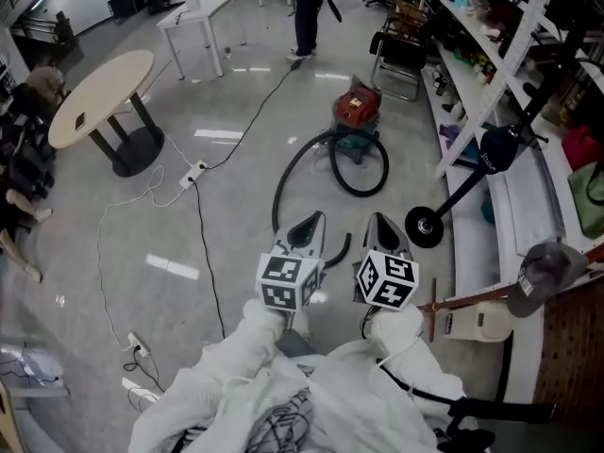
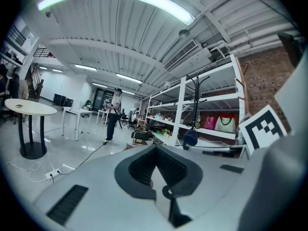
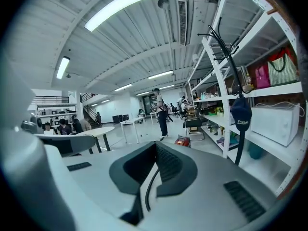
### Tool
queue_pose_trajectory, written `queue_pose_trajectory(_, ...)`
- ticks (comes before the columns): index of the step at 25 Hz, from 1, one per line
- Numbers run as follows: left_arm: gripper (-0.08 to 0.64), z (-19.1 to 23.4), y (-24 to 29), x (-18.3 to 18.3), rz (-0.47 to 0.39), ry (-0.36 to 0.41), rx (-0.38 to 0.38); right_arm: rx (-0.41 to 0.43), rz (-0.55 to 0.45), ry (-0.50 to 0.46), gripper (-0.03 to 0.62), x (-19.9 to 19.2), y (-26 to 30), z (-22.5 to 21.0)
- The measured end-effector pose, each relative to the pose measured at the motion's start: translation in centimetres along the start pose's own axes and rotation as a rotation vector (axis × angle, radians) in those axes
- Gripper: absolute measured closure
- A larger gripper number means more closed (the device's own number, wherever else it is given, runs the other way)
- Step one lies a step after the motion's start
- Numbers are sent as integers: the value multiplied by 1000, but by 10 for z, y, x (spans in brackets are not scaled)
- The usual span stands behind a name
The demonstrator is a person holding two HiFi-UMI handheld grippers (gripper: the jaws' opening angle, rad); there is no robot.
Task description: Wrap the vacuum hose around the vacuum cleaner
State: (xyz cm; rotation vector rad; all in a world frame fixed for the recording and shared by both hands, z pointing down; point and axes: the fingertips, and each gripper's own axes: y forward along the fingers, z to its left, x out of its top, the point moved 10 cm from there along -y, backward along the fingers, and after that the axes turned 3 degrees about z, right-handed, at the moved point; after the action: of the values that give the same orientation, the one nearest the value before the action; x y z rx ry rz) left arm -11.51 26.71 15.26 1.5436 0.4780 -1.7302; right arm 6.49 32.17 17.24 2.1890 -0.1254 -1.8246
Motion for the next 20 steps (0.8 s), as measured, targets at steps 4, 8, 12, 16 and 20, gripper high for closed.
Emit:
queue_pose_trajectory(4, 558, 41, 48, 22, -7, 3, -3, -3, -10, -8, 578, 25, 64, 7)
queue_pose_trajectory(8, 558, 76, 85, 32, -4, -7, 5, -9, -8, -12, 578, 38, 110, 8)
queue_pose_trajectory(12, 558, 101, 106, 27, 30, -11, 18, -8, 38, -5, 578, 34, 141, 5)
queue_pose_trajectory(16, 558, 124, 128, -7, 64, -36, 41, 7, 101, 28, 578, 6, 174, -9)
queue_pose_trajectory(20, 558, 142, 161, -86, 99, -74, 89, 77, 181, 38, 578, -68, 223, -40)
